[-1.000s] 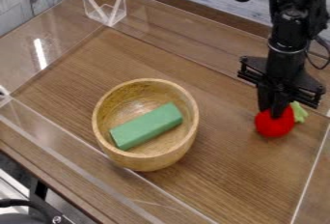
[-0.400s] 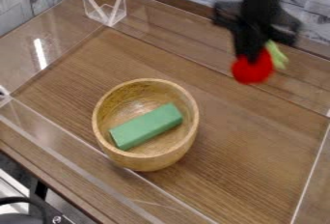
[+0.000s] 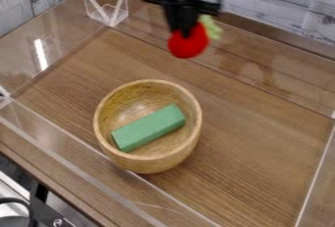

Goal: Move the red fruit to the left

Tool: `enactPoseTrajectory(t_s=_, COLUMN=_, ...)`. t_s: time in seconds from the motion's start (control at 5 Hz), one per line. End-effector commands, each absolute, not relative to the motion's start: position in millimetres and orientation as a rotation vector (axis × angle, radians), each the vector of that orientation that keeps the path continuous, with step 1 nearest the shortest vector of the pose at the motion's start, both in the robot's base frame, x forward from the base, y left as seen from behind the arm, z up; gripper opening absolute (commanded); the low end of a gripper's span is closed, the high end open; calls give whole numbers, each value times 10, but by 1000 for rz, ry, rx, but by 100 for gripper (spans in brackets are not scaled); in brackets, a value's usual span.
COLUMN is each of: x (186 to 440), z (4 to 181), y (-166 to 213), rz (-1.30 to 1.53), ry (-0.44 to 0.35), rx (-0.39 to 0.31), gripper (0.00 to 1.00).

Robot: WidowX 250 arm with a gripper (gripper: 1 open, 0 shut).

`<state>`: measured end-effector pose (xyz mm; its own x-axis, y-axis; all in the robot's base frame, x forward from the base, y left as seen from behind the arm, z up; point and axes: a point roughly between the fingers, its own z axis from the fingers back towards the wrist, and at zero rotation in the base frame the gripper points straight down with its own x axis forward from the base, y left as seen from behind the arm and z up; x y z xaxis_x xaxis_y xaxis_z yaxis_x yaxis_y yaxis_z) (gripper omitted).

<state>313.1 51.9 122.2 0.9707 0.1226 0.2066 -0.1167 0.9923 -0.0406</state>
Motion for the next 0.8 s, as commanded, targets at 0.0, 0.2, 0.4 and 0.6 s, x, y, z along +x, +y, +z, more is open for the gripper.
enactPoseTrajectory(t_s=0.0, x=3111, z=1333, y=846, rz=100, ry=-269, rx=-11, gripper=0)
enactPoseTrajectory(t_s=0.2, x=3083, z=1305, y=1134, rz=146, ry=-264, rx=7, gripper=0)
enactPoseTrajectory(t_s=0.4, x=3080, z=1217, y=1317, rz=182, ry=-257, rx=26, gripper=0)
enactPoseTrajectory(t_s=0.6, x=3110, z=1112, y=1430, rz=188, ry=-249, rx=42, gripper=0)
